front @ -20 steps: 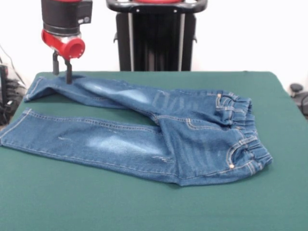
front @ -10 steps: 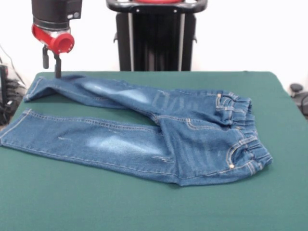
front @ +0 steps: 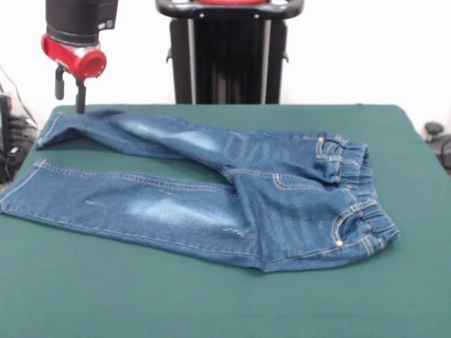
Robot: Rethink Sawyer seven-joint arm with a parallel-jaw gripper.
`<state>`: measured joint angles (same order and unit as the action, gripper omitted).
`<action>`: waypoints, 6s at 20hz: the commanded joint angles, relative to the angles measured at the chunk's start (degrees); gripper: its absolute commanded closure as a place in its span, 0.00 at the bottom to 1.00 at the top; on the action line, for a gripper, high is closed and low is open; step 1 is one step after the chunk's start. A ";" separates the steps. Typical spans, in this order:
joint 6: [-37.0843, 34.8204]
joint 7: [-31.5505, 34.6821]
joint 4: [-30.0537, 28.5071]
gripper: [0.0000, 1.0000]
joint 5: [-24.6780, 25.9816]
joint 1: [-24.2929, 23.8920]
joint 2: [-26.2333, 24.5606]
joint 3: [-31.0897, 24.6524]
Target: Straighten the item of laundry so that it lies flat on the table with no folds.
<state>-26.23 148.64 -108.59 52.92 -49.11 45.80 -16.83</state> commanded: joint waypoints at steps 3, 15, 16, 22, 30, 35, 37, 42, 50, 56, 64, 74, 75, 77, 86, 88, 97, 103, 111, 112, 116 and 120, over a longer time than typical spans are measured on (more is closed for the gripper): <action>3.26 -11.52 -3.63 0.00 6.92 0.29 -7.77 -2.96; 4.61 -10.19 -2.59 0.00 10.89 -0.55 -13.47 -2.94; 4.49 -10.05 -2.46 0.00 11.27 -0.26 -13.81 -2.65; 8.10 -4.25 -0.41 0.00 17.55 3.71 -15.57 1.10; 29.96 22.49 14.11 0.00 27.68 30.72 -19.04 27.75; 63.46 -6.11 11.95 0.00 -21.79 43.57 -40.93 57.50; 64.24 -9.74 10.68 0.00 -24.36 42.79 -40.01 56.89; 62.05 -9.44 11.27 0.00 -22.02 41.87 -38.76 54.79; 56.76 -5.16 12.83 0.00 -14.78 41.48 -36.53 53.01; 53.27 -2.28 13.42 0.00 -8.12 40.37 -33.73 50.76; 44.58 11.92 12.12 0.00 12.69 35.55 -22.69 36.35; 35.52 7.85 9.04 0.00 16.13 27.96 -14.92 25.13; 34.79 6.67 8.83 0.00 15.61 27.29 -14.65 24.61; 36.25 4.16 10.02 0.00 11.40 29.08 -16.18 28.29; 25.88 -0.14 3.15 0.00 15.48 16.61 -8.43 11.70; 24.61 -2.97 3.01 0.00 13.69 15.58 -7.72 10.70; 30.79 1.06 8.87 0.00 11.76 24.14 -13.85 24.15; 31.46 0.93 8.35 0.00 12.33 22.51 -15.38 22.59; 46.83 -0.16 13.79 0.00 -3.84 35.09 -28.82 40.96; 47.67 -0.70 13.98 0.00 -5.44 35.76 -29.93 42.33; 50.05 -3.31 14.23 0.00 -7.65 35.31 -31.73 43.00; 51.03 -2.66 14.12 0.00 -6.59 34.19 -32.17 40.89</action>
<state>21.64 149.44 -97.73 49.66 -15.83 18.69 24.72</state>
